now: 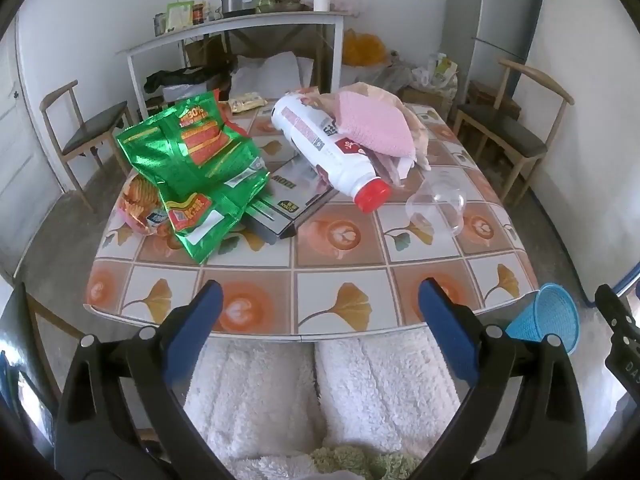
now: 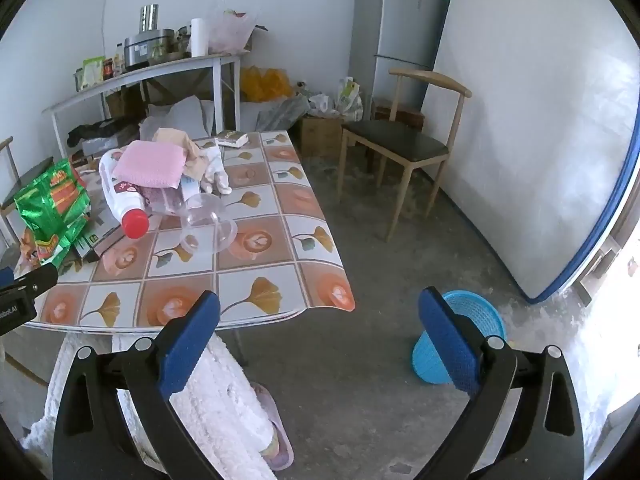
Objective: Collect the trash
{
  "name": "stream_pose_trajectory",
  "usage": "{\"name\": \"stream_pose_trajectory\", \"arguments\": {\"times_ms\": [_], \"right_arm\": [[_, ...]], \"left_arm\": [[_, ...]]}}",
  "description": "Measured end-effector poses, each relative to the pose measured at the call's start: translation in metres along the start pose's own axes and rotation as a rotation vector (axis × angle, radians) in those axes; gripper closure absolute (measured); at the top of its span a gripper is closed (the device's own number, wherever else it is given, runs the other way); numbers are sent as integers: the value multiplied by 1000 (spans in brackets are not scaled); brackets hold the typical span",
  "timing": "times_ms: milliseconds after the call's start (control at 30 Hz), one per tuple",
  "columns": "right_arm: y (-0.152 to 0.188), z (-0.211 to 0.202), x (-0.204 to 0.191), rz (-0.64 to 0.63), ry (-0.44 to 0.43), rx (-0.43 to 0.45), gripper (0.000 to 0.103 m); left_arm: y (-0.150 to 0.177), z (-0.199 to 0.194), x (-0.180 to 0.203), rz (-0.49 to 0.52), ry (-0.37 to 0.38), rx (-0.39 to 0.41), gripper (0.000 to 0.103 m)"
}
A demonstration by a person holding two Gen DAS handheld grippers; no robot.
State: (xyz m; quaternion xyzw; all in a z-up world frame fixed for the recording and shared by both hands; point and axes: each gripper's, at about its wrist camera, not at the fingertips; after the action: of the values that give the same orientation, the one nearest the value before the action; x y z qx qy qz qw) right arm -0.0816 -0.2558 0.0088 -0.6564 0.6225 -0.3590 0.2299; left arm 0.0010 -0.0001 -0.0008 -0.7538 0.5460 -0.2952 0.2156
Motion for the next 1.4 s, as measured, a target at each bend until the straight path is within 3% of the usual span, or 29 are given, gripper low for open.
{"name": "stream_pose_trajectory", "arguments": {"times_ms": [33,100,1400], "right_arm": [[12,-7,10,4,-6,2,6],[-10,5,-7,-37,60,-43,6],[-5,6,-7,-46,56,-38,6]], "left_arm": [[0,0,0,-1,0,-1,9],[-1,1,-1,-4,0,-4,9],[1,-3,-5,-5,-17,22,9]]}}
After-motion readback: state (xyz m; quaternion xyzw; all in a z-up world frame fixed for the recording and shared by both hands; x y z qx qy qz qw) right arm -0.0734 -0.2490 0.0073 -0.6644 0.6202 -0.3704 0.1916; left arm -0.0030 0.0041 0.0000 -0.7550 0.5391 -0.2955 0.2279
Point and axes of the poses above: each gripper's, at about its wrist camera, not at the fingertips, and z roughly the way its jaws point, x to its right, y to its underside, and after that the axes turned 15 degrees about -z, right-handed
